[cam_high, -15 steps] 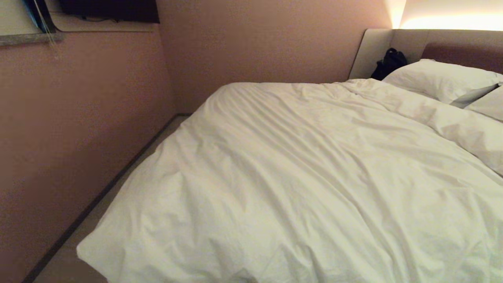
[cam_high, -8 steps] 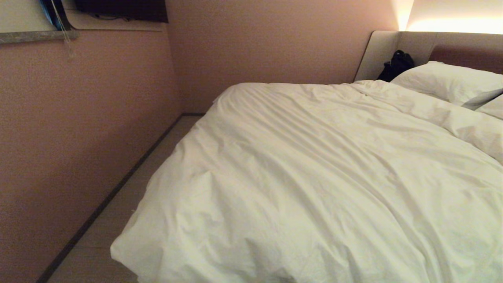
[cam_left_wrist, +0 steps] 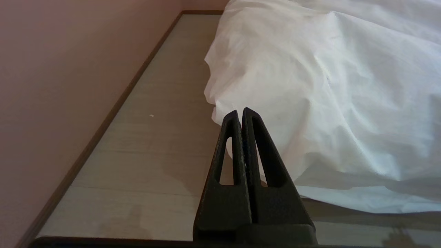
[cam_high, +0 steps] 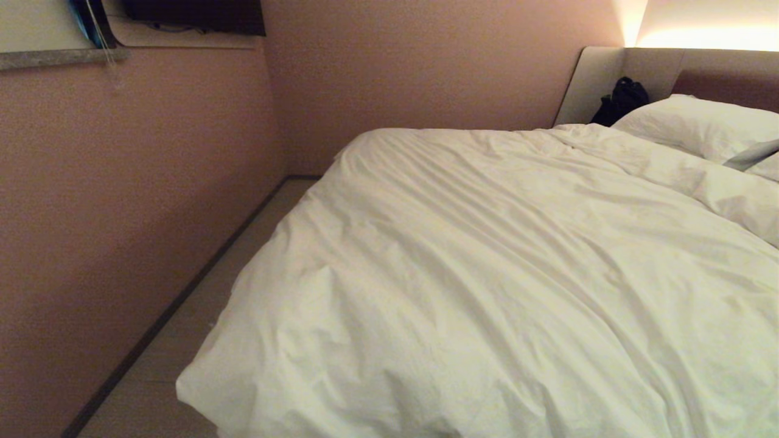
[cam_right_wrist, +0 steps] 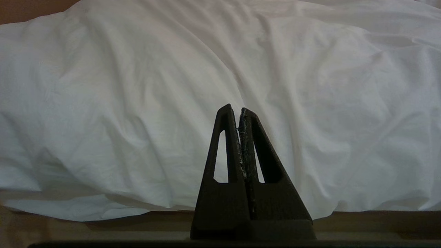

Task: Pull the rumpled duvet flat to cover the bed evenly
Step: Flatten the corners of the folded blanket

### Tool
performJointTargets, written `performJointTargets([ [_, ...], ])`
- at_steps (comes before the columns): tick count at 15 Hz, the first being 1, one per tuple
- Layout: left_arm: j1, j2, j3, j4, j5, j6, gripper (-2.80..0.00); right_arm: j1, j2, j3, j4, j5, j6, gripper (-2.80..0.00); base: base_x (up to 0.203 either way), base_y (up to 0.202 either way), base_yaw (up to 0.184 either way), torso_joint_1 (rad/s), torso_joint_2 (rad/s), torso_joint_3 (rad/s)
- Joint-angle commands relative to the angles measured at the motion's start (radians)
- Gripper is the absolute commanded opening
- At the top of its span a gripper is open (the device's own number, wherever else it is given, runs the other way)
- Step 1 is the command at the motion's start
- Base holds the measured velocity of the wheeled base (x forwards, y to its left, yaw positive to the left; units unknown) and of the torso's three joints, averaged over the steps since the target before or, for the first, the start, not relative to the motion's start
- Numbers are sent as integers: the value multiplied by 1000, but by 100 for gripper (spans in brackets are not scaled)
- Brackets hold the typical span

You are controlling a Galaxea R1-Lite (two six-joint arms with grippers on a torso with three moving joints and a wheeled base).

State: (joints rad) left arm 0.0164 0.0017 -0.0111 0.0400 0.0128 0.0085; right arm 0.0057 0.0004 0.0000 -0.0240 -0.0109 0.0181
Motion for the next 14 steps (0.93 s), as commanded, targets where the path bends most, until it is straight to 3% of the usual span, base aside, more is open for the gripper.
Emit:
performJointTargets([
  [1, 0, 0, -4, 3, -6, -1, -280, 0, 0, 0, -1, 0, 0, -280, 0, 0, 0, 0, 0, 0],
  [3, -1, 17, -36, 12, -11, -9, -280, 0, 0, 0, -1, 0, 0, -280, 0, 0, 0, 0, 0, 0],
  [6, -1, 185, -123, 12, -31, -106, -280, 0, 0, 0, -1, 0, 0, -280, 0, 0, 0, 0, 0, 0],
  [10, -3, 626, -226, -18, -154, -273, -280, 0, 0, 0, -1, 0, 0, -280, 0, 0, 0, 0, 0, 0],
  [14, -2, 1059, -314, -141, -278, -374, -280, 0, 0, 0, -1, 0, 0, -280, 0, 0, 0, 0, 0, 0],
])
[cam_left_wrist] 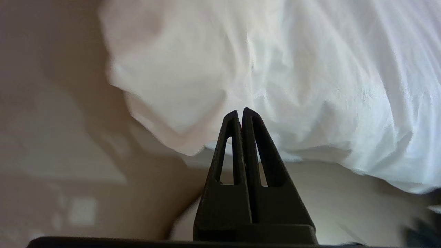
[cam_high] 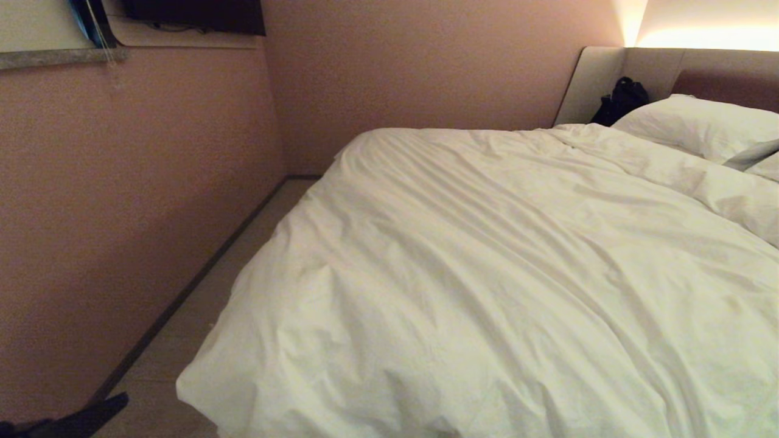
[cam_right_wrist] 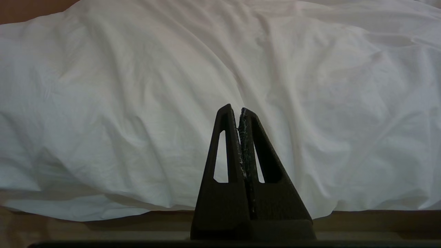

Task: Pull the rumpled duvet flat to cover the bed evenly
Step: Flatten the corners of the folded blanket

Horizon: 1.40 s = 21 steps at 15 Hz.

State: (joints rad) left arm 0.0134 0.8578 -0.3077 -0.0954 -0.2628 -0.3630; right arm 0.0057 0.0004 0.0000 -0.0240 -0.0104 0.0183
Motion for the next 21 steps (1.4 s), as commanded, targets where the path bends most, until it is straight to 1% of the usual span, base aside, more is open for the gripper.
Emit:
performJointTargets([
  [1, 2, 313, -40, -41, -18, -16, -280, 0, 0, 0, -1, 0, 0, -280, 0, 0, 0, 0, 0, 0],
  [3, 5, 503, -80, -132, -40, -36, -280, 0, 0, 0, -1, 0, 0, -280, 0, 0, 0, 0, 0, 0],
  [4, 6, 571, -94, -184, -49, -42, -280, 0, 0, 0, -1, 0, 0, -280, 0, 0, 0, 0, 0, 0],
  [7, 8, 718, -128, -342, -87, -52, -280, 0, 0, 0, -1, 0, 0, -280, 0, 0, 0, 0, 0, 0],
  [9, 9, 778, -161, -390, -107, -54, -280, 0, 0, 0, -1, 0, 0, -280, 0, 0, 0, 0, 0, 0],
  [11, 8, 802, -185, -394, -110, -53, -280, 0, 0, 0, -1, 0, 0, -280, 0, 0, 0, 0, 0, 0],
  [12, 8, 807, -193, -394, -110, -54, 0, 0, 0, 0, -1, 0, 0, -280, 0, 0, 0, 0, 0, 0],
  [15, 9, 846, -215, -394, -110, -57, 0, 0, 0, 0, -1, 0, 0, -280, 0, 0, 0, 0, 0, 0],
  [16, 9, 866, -229, -395, -110, -66, 0, 0, 0, 0, -1, 0, 0, -280, 0, 0, 0, 0, 0, 0],
  [18, 8, 897, -259, -395, -110, -106, 0, 0, 0, 0, -1, 0, 0, -280, 0, 0, 0, 0, 0, 0],
  [21, 8, 975, -310, -400, -103, -115, 0, 0, 0, 0, -1, 0, 0, -280, 0, 0, 0, 0, 0, 0],
])
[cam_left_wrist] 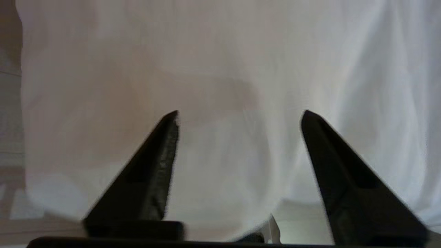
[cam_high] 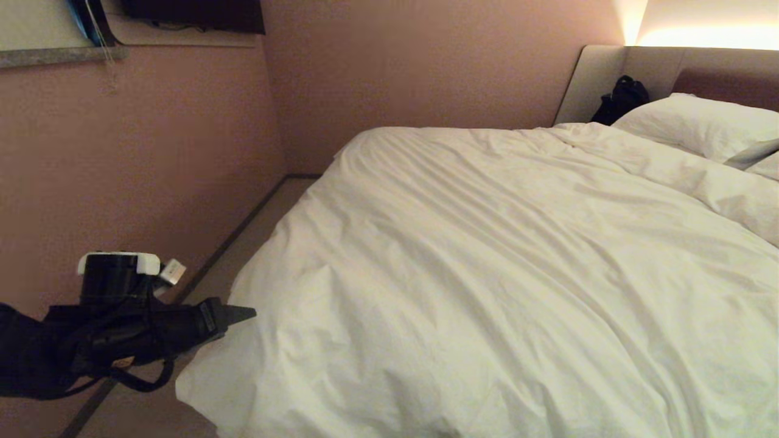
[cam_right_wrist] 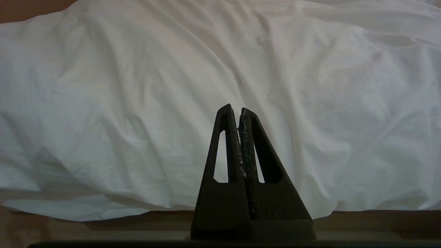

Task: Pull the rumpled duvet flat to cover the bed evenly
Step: Flatten the corners of the folded blanket

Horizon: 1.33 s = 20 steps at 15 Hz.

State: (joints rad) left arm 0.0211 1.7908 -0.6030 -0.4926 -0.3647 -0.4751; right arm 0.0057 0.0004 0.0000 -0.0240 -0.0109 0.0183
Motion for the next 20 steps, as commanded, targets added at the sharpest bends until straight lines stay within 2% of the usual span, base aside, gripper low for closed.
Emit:
performJointTargets([
  [1, 0, 72, -34, -3, 2, -2, 0, 0, 0, 0, -1, 0, 0, -280, 0, 0, 0, 0, 0, 0],
  [4, 0, 152, -66, -14, 4, 7, 0, 0, 0, 0, -1, 0, 0, -280, 0, 0, 0, 0, 0, 0],
  [8, 0, 261, -92, -96, 10, 8, 0, 0, 0, 0, -1, 0, 0, -280, 0, 0, 0, 0, 0, 0],
  [19, -3, 269, -98, -113, 12, 9, 0, 0, 0, 0, -1, 0, 0, -280, 0, 0, 0, 0, 0, 0],
  [20, -3, 266, -98, -111, 11, 9, -280, 0, 0, 0, -1, 0, 0, -280, 0, 0, 0, 0, 0, 0],
])
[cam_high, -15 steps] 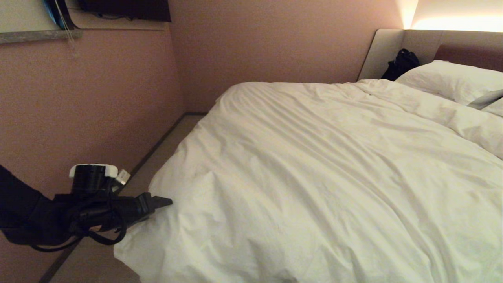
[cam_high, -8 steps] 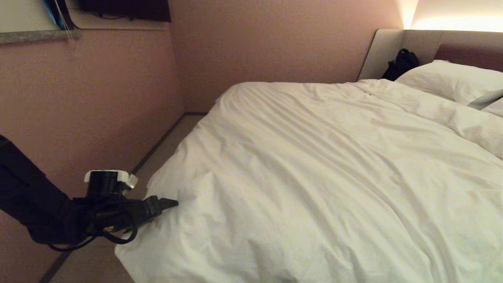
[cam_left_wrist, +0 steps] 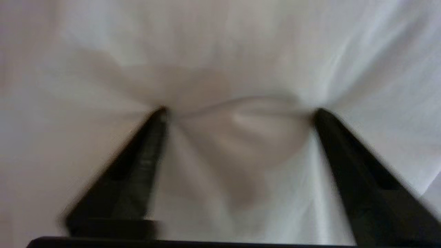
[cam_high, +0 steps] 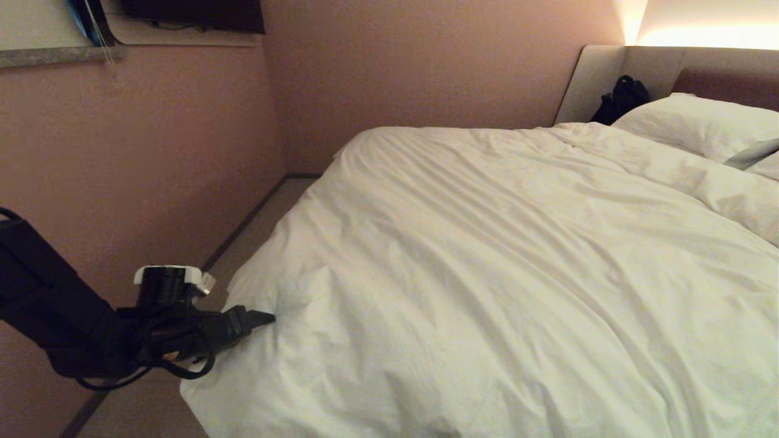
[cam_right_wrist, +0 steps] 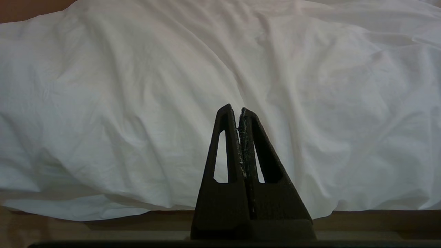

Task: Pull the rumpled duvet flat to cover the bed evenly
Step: Flatten the corners of the folded blanket

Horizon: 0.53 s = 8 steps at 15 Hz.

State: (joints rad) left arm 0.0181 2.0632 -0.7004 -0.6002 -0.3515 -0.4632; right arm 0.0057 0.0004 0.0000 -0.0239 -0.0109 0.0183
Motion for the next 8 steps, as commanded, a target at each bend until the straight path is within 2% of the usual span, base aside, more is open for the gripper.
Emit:
performJointTargets([
  [1, 0, -8, -1, -3, -3, -3, -280, 0, 0, 0, -1, 0, 0, -280, 0, 0, 0, 0, 0, 0],
  [8, -40, -6, 1, -6, -3, -9, -280, 0, 0, 0, -1, 0, 0, -280, 0, 0, 0, 0, 0, 0],
])
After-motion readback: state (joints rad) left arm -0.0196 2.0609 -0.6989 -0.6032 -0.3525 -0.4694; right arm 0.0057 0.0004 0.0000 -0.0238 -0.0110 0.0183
